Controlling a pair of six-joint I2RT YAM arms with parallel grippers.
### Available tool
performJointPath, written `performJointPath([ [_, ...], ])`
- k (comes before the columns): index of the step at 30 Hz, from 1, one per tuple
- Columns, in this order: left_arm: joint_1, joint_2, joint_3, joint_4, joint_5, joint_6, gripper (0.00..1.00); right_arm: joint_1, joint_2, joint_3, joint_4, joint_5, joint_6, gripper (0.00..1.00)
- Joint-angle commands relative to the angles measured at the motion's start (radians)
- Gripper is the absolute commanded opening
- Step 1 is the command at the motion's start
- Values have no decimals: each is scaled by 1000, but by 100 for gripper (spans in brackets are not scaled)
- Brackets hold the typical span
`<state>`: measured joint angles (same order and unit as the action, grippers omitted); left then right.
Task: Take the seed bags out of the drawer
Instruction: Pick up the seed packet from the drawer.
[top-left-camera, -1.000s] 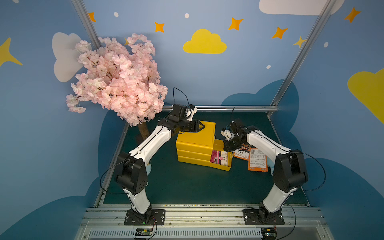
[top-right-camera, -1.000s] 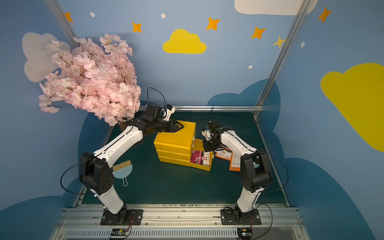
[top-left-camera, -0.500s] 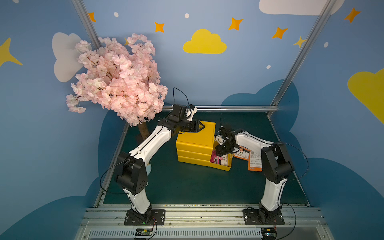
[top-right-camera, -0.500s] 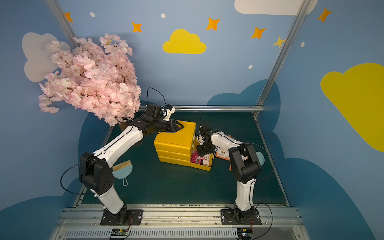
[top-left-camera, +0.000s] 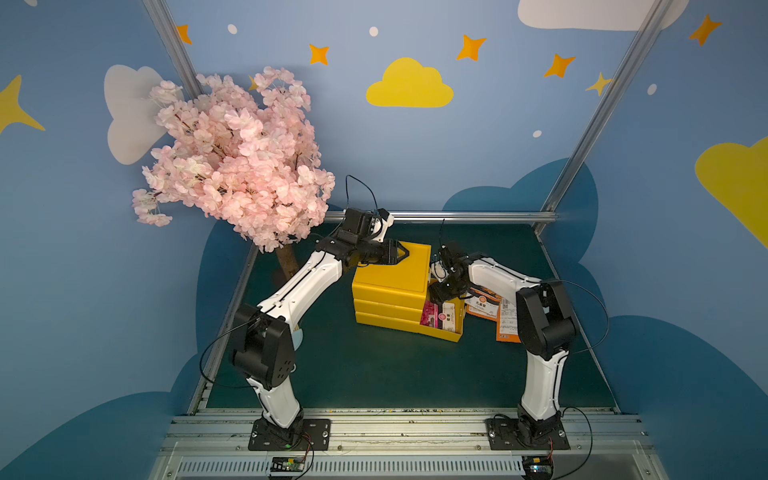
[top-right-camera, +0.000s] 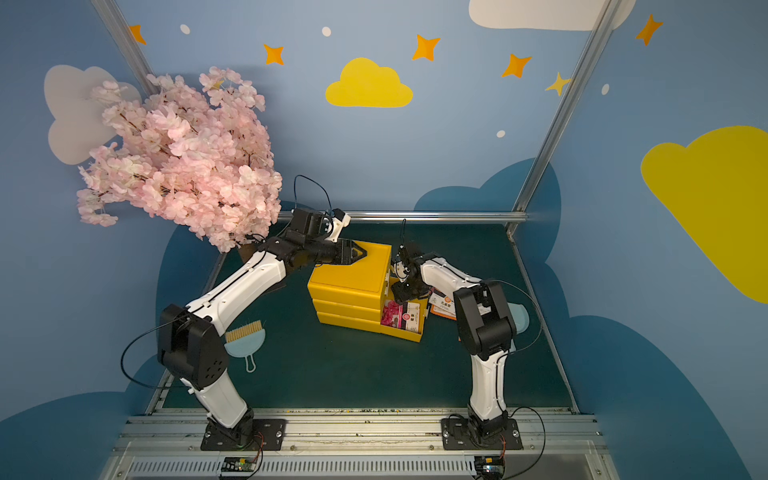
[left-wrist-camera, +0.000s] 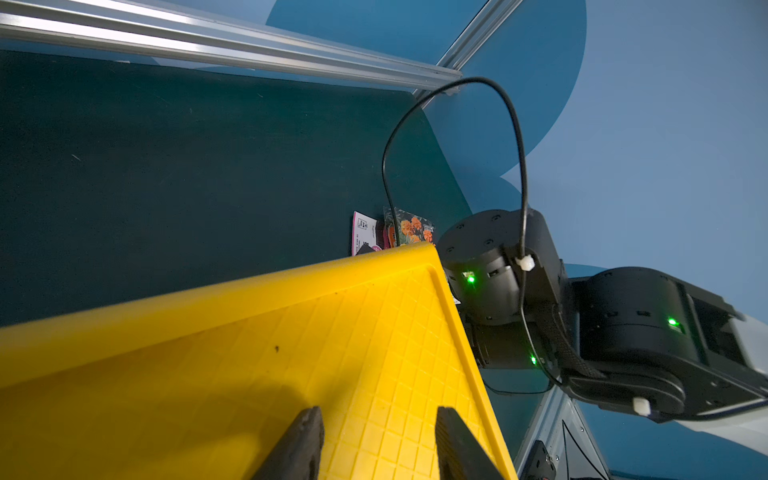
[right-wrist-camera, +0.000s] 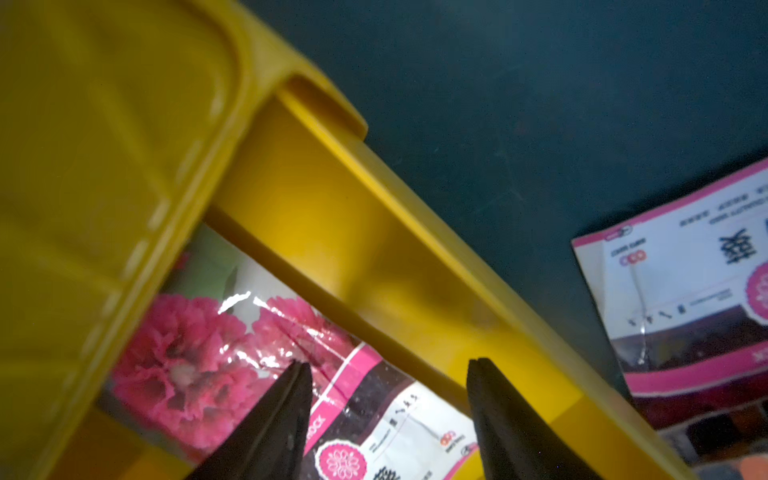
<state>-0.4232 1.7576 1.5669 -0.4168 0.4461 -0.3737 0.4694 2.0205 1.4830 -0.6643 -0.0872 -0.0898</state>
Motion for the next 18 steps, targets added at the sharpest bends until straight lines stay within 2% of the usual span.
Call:
performJointPath([
  [1,4,91,-91,-305,-59,-14,50,13,48,57,-38,-46,-35,67],
  [7,4,88,-96,-303,-61,-13,50,13,91,78,-79,-123,-26,68],
  [18,4,87,-97,-295,-55,-17,50,24,43,-4,-144,-236,-20,64],
])
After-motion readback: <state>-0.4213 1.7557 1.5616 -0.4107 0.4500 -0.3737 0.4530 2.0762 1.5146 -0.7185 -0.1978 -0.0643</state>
